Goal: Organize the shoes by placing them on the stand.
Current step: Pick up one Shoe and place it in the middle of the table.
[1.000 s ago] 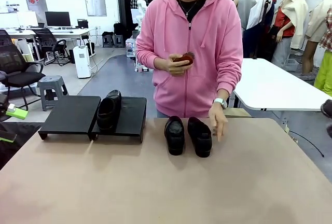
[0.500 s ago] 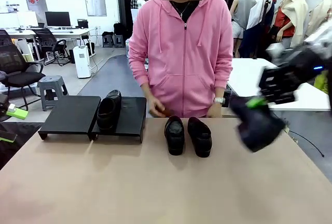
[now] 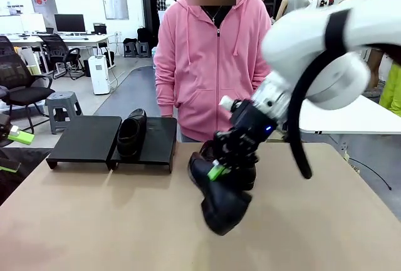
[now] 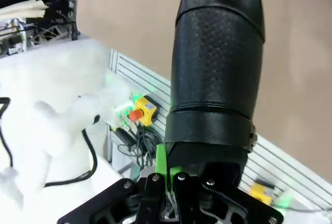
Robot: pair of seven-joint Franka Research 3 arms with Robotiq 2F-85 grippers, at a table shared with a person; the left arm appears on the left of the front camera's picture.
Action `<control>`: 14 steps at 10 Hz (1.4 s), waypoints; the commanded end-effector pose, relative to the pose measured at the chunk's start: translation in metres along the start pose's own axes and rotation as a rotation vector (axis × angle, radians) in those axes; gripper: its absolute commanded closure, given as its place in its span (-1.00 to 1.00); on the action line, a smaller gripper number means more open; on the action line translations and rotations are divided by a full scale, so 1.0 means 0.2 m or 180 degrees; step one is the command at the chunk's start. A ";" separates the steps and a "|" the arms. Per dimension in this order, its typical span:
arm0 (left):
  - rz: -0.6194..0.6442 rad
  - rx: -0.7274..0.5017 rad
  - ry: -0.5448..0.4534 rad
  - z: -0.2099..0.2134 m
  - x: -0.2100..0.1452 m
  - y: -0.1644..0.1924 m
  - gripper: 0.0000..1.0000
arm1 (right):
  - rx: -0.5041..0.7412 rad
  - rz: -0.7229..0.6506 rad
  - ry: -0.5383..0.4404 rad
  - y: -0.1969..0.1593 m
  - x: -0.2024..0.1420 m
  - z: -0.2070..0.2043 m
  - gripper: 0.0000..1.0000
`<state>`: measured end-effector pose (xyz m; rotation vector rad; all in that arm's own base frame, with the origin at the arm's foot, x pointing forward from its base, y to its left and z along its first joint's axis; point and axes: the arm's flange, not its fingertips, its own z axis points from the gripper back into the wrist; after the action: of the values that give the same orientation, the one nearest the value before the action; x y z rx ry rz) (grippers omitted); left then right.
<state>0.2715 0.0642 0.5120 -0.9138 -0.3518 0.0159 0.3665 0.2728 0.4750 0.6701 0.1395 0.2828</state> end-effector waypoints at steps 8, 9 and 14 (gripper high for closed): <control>-0.0023 -0.0081 -0.0031 0.00 0.00 0.00 -1.00 | -0.0516 -0.0178 -0.0452 -0.08 0.24 -0.73 0.31; -0.0023 -0.0081 -0.0031 0.00 0.00 0.00 -1.00 | -0.0481 -0.0146 -0.0374 -0.08 0.24 -0.72 -0.86; -0.0023 -0.0081 -0.0031 0.00 0.00 0.00 -1.00 | 0.0270 0.0153 -0.0133 -0.06 -0.07 -0.04 -1.00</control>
<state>0.2716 0.0644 0.5120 -0.9142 -0.3520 0.0172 0.3686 0.3204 0.4276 0.6972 0.0889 0.2856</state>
